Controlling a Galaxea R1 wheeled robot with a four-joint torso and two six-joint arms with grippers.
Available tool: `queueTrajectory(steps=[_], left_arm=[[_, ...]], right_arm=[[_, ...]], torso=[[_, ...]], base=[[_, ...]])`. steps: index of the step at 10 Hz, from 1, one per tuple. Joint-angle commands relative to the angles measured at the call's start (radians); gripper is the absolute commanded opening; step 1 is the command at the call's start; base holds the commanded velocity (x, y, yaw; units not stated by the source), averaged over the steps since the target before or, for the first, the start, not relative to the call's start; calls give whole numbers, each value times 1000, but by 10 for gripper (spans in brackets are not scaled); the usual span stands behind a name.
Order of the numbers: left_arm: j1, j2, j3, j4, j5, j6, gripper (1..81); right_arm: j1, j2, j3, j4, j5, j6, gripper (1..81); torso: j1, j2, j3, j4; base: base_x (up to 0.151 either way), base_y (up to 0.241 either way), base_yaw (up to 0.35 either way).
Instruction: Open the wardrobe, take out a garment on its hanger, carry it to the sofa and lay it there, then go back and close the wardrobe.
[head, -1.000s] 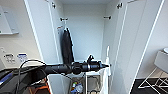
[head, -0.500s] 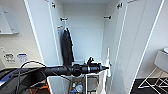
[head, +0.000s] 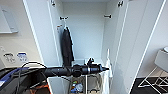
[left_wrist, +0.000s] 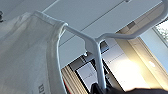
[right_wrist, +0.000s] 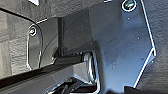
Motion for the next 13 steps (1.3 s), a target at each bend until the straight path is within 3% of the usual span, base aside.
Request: queueTrajectory(steps=[1,8,13], left_arm=[[-178,-1,41,30,-52,17,10],[-175,0,41,50,-52,15,10],[-173,-11,38,50,-51,12,10]], right_arm=[[46,10,10,4,-57,-4,811],[46,10,10,4,-57,-4,811],[46,8,10,7,-57,-4,811]], torso=[[0,0,0,0],[0,0,0,0],[0,0,0,0]], base=[[0,0,0],[0,0,0],[0,0,-205]])
